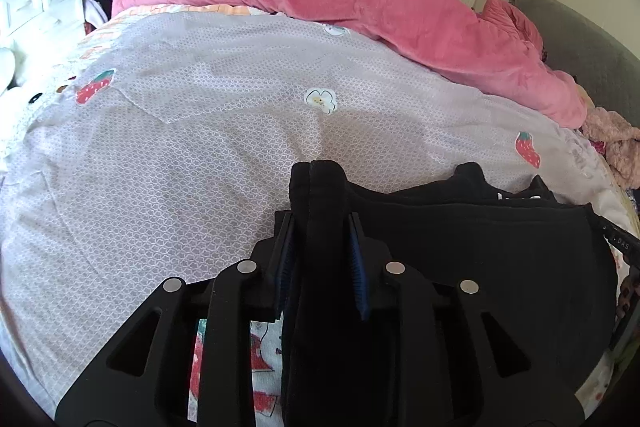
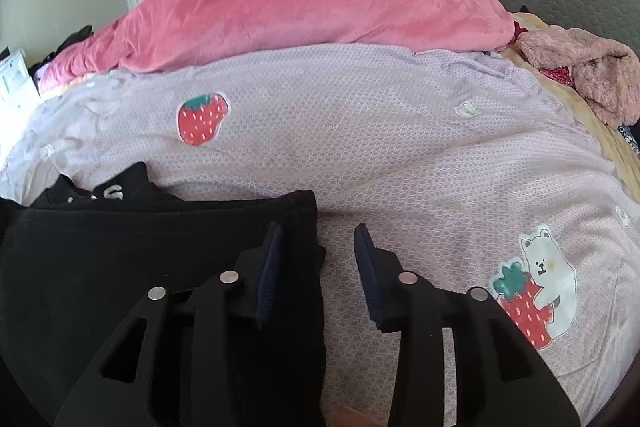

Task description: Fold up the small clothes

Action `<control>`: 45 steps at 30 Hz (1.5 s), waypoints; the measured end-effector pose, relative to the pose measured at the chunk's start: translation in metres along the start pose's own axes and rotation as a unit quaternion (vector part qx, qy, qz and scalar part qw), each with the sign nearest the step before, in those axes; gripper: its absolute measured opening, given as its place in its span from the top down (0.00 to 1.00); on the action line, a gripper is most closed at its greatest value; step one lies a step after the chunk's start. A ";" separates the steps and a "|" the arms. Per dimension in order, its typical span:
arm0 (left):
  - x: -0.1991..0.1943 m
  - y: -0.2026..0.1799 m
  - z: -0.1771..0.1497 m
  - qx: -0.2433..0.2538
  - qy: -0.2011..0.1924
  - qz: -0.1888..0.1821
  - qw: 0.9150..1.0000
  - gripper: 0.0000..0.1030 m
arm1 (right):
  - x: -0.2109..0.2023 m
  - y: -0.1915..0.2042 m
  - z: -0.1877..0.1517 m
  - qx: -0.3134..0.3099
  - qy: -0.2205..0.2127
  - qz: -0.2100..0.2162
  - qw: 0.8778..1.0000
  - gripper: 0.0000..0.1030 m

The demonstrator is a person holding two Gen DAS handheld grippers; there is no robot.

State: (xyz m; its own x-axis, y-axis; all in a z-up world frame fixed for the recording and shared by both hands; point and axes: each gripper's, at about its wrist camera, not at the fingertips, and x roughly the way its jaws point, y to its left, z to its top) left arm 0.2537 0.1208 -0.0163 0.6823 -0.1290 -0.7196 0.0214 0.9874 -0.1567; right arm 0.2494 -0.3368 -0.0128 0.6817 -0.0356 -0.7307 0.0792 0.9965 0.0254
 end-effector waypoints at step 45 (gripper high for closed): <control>-0.101 0.035 -0.101 -0.080 -0.021 -0.091 0.992 0.45 | -0.100 -0.021 -0.087 0.035 0.006 0.080 0.996 0.41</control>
State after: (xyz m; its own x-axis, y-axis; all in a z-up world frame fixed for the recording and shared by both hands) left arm 0.1112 0.1586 -0.0175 0.7084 -0.2959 -0.6408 0.0324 0.9206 -0.3892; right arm 0.1163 -0.3477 0.0009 0.6804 0.1246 -0.7222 0.0214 0.9816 0.1896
